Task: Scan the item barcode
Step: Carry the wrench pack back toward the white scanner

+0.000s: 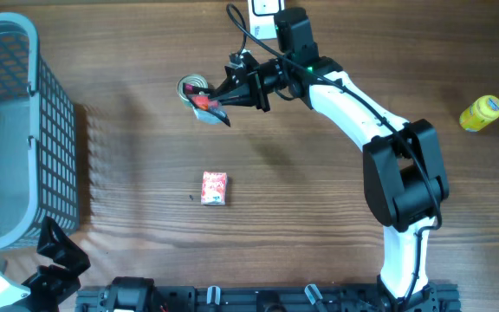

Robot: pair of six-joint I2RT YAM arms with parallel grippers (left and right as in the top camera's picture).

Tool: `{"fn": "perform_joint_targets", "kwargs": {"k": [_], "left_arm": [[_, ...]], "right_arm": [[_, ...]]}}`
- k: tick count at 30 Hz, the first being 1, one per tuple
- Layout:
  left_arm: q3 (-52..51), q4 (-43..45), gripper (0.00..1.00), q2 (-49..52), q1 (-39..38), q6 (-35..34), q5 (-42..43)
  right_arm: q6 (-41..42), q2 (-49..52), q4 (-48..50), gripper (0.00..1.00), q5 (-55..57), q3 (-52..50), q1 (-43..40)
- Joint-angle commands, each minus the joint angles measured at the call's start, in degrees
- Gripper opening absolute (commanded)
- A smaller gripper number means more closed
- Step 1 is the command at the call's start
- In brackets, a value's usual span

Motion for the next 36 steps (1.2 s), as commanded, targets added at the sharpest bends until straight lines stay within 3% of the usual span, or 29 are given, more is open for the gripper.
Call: {"fn": "perform_joint_targets", "kwargs": {"k": [1, 5, 7, 12, 25, 36], "left_arm": [[0.5, 0.0, 1.0, -0.1, 0.3, -1.2, -0.7], [0.5, 0.0, 1.0, -0.1, 0.3, -1.2, -0.8], [0.5, 0.0, 1.0, -0.1, 0.3, -1.2, -0.8], [0.5, 0.0, 1.0, -0.1, 0.3, -1.2, -0.8], [0.5, 0.0, 1.0, -0.1, 0.3, -1.2, -0.8], [0.5, 0.0, 1.0, -0.1, 0.3, -1.2, -0.7]], "right_arm": [[12.9, 0.0, 1.0, 0.04, -3.1, 1.1, 0.2], [19.8, -0.2, 0.9, 0.05, -2.0, 1.1, 0.0], [27.3, -0.2, 1.0, 0.04, -3.0, 1.1, 0.1], [27.3, -0.2, -11.1, 0.05, -2.9, 1.1, -2.7], [27.3, -0.2, -28.6, 0.05, 0.7, 1.1, -9.3], [27.3, -0.2, -29.2, 0.05, -1.8, 1.1, -15.5]]}}
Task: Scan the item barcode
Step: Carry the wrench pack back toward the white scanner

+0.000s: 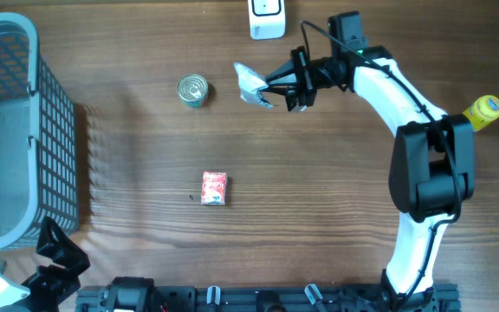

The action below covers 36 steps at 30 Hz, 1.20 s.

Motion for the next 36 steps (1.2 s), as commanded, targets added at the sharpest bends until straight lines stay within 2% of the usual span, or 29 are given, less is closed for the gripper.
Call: {"fn": "perform_joint_targets", "kwargs": {"k": [1, 10, 18, 36], "left_arm": [[0.5, 0.1, 1.0, -0.1, 0.3, -0.6, -0.7], [0.5, -0.1, 1.0, -0.1, 0.3, -0.6, -0.3], [0.5, -0.5, 1.0, -0.1, 0.3, -0.6, -0.3], [0.5, -3.3, 1.0, -0.1, 0.3, -0.6, -0.3]], "right_arm": [[0.7, -0.2, -0.3, 0.05, -2.7, 0.8, -2.9], [0.7, 0.6, -1.6, 0.05, -3.8, 0.8, -6.9], [0.7, 1.7, -8.5, 0.05, -3.3, 0.8, -8.2], [0.6, 15.1, -8.7, 0.05, -3.7, 0.6, -8.6]]}}
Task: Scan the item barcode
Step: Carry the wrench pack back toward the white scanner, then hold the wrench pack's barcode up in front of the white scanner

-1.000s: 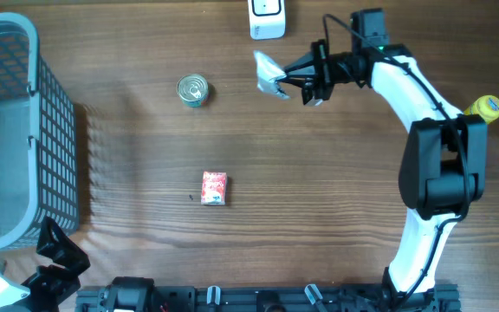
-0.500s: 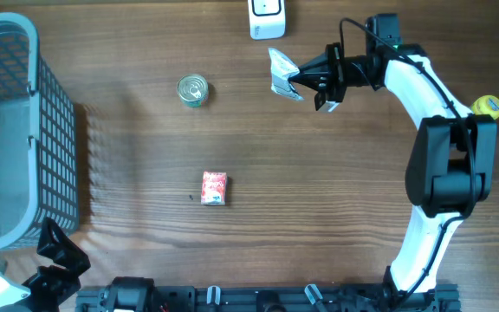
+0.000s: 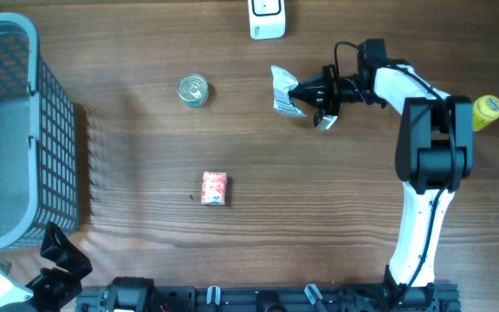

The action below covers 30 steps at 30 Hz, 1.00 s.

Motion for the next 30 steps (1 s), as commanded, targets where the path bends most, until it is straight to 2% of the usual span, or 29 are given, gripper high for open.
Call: {"fn": "perform_joint_targets", "kwargs": {"k": [1, 7, 13, 20, 25, 30], "left_arm": [[0.5, -0.2, 1.0, -0.1, 0.3, -0.6, -0.3], [0.5, -0.2, 1.0, -0.1, 0.3, -0.6, -0.3], [0.5, -0.2, 1.0, -0.1, 0.3, -0.5, -0.3], [0.5, -0.2, 1.0, -0.1, 0.3, -0.5, -0.4], [0.5, -0.2, 1.0, -0.1, 0.3, -0.5, -0.4], [0.5, -0.2, 1.0, -0.1, 0.3, -0.5, -0.4]], "right_arm": [[0.6, 2.8, 0.1, 0.05, -2.9, 0.7, 0.3], [-0.7, 4.3, 0.6, 0.04, -2.8, 0.6, 0.3], [-0.7, 4.2, 6.5, 0.05, -2.9, 0.7, 0.3], [0.6, 3.5, 17.6, 0.05, -3.1, 1.6, 0.3], [0.7, 2.7, 30.6, 0.05, -3.1, 5.0, 0.3], [0.8, -0.8, 35.8, 0.04, -3.1, 9.4, 0.4]]}}
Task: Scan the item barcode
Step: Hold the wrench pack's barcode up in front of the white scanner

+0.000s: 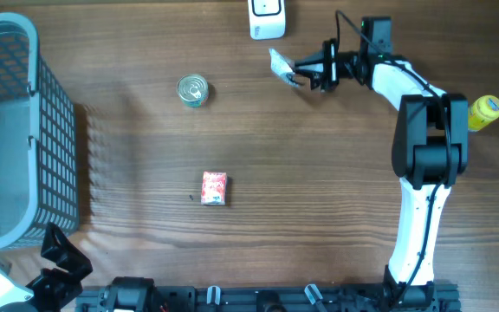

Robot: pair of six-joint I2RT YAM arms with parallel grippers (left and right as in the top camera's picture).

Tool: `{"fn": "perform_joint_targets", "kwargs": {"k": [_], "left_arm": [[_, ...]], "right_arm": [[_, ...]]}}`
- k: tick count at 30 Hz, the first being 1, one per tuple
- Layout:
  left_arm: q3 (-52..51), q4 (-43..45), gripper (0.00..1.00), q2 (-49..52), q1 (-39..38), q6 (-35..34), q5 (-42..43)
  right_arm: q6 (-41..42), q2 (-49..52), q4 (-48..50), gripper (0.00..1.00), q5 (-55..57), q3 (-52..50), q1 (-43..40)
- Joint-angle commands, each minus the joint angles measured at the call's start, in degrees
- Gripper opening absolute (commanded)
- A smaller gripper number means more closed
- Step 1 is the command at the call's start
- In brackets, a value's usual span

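My right gripper (300, 69) is shut on a small silvery-white packet (281, 65), holding it edge-on above the table. The packet hangs just to the right of and slightly below the white barcode scanner (267, 19) at the table's far edge. My left gripper (57, 251) rests at the near left corner, next to the basket; its black fingers show, but their state is unclear.
A grey mesh basket (11, 130) fills the left side. A small tin can (192, 90) stands left of the packet. A red box (214, 188) lies mid-table. A yellow bottle (481, 113) lies at the right edge.
My right gripper has moved the packet up toward the far edge and a little left, closer to the scanner. The packet now shows edge-on rather than flat.
First my right gripper was at the tin can, shut on the packet. Then it held the packet clear, right of the can. Then it was farther right, mid-table. Now the packet hangs just beside the scanner. The left arm stayed parked.
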Motion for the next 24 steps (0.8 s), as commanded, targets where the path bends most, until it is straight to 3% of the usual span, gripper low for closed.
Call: {"fn": "perform_joint_targets", "kwargs": {"k": [1, 4, 5, 7, 11, 19, 24], "left_arm": [[0.5, 0.2, 1.0, -0.1, 0.3, -0.5, -0.4], [0.5, 0.2, 1.0, -0.1, 0.3, -0.6, -0.4], [0.5, 0.2, 1.0, -0.1, 0.3, -0.6, -0.4], [0.5, 0.2, 1.0, -0.1, 0.3, -0.5, -0.4], [0.5, 0.2, 1.0, -0.1, 0.3, -0.6, -0.4], [0.5, 0.2, 1.0, -0.1, 0.3, -0.5, -0.4], [0.5, 0.2, 1.0, -0.1, 0.3, -0.6, -0.3]], "right_arm": [[0.3, -4.3, 7.1, 0.05, -3.0, 4.7, 0.4], [0.3, -6.2, 22.4, 0.05, -1.5, 6.6, 1.2], [0.3, -6.5, 33.3, 0.05, -0.5, 6.6, 1.6], [0.3, -6.5, 46.1, 0.04, -0.5, 6.6, 2.5], [-1.3, -6.5, 59.0, 0.05, 1.0, 6.6, 5.1], [-27.0, -6.3, 57.0, 0.05, -0.3, 6.6, 10.0], [-34.9, -6.3, 41.8, 0.05, 3.3, 6.5, 9.5]]}}
